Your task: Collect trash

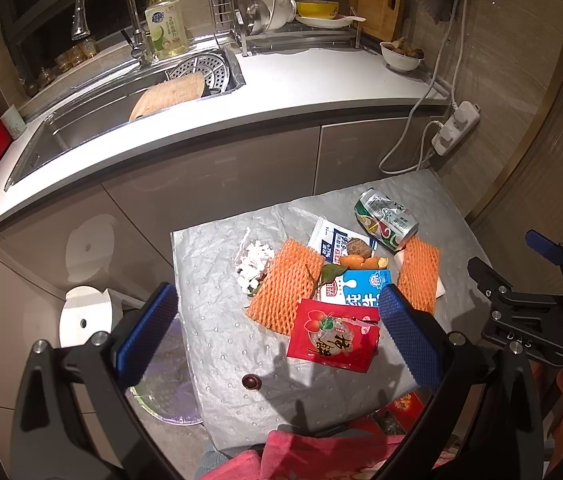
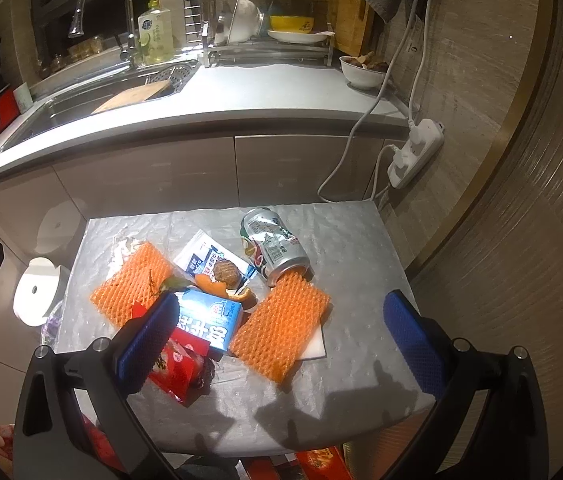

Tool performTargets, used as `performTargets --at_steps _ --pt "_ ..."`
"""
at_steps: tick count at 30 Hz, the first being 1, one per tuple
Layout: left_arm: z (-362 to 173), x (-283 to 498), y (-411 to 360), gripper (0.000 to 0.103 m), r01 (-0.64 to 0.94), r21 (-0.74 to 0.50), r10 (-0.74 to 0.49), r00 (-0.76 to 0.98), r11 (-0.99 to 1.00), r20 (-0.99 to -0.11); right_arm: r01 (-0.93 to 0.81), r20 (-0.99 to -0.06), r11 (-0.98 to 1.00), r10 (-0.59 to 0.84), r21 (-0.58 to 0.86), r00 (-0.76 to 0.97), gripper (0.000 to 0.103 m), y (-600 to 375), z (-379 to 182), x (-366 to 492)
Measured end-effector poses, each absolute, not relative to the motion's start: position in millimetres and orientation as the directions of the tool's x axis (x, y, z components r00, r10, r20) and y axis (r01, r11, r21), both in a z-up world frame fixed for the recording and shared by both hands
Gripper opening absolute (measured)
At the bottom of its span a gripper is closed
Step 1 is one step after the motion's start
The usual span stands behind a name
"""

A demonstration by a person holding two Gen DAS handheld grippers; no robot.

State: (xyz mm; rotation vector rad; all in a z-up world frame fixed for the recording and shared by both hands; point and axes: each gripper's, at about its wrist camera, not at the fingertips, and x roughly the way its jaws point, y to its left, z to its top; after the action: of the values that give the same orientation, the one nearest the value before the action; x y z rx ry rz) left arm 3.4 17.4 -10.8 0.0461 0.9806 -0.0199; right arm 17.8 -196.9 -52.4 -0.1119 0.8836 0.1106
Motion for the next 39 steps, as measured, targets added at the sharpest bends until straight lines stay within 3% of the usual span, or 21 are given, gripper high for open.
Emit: performTargets --at_steps 39 --pt "-19 7 18 0.096 0.049 0.012 -0.016 0.55 0.999 -0.835 -0.16 -0.786 0.984 0.039 -0.076 0.617 0.101 -195 -62 27"
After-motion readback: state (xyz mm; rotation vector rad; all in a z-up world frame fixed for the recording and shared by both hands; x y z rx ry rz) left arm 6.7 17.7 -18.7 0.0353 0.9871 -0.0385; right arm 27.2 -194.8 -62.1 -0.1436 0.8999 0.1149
